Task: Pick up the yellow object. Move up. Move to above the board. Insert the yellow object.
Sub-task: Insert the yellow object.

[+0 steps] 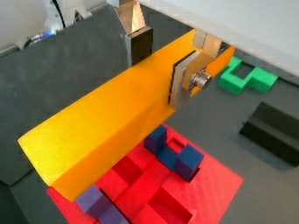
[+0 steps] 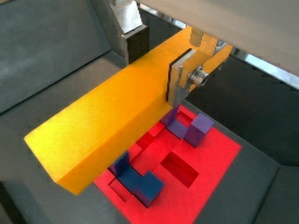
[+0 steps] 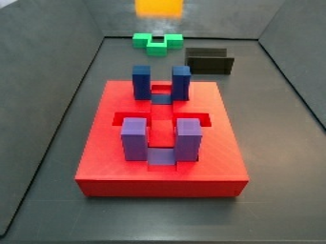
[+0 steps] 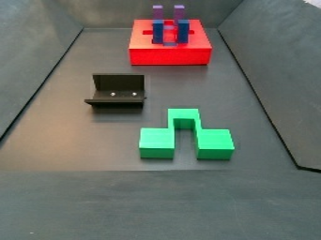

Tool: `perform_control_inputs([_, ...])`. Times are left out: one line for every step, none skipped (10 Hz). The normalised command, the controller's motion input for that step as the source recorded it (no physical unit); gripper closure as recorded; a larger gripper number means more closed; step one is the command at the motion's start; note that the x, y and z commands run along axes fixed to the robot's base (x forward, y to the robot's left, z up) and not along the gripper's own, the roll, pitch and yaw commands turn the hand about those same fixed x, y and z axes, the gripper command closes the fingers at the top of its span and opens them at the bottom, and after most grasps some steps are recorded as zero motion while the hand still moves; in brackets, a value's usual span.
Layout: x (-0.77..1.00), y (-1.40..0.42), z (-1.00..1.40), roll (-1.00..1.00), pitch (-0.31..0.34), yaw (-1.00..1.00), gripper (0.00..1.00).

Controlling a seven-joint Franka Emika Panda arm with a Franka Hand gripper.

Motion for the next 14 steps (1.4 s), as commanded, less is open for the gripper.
perform_control_inputs([0.20, -0.11, -0.73, -0.12, -0.043, 0.00, 1.00])
perform_control_inputs([0.18, -0.14, -0.72, -0.10, -0.049, 0.00, 1.00])
perform_control_inputs([0.18, -0.18, -0.72, -0.08, -0.053, 0.00, 1.00])
perform_control_inputs([0.18, -0.20, -0.66, -0.04, -0.037, 0.00, 1.00])
perform_control_inputs([0.17, -0.20, -0.61, 0.00, 0.000, 0.00, 1.00])
perform_control_inputs([0.17, -0.19, -0.62, 0.06, 0.000, 0.00, 1.00])
perform_control_inputs([0.21, -0.13, -0.67, 0.15, 0.000, 0.00, 1.00])
perform_control_inputs([0.21, -0.07, -0.63, 0.22, 0.007, 0.00, 1.00])
perform_control_inputs([0.17, -0.05, -0.44, 0.35, 0.033, 0.00, 1.00])
perform_control_inputs([0.00, -0.03, -0.14, 0.42, 0.131, -0.17, 1.00])
perform_control_inputs([-0.07, 0.00, 0.00, 0.20, 0.059, -0.18, 1.00])
perform_control_inputs([-0.15, 0.00, 0.05, 0.00, -0.003, -0.07, 1.00])
perform_control_inputs([-0.03, 0.00, 0.00, 0.00, 0.000, 0.00, 1.00])
perform_control_inputs([-0.31, 0.03, 0.07, -0.06, -0.063, -0.03, 1.00])
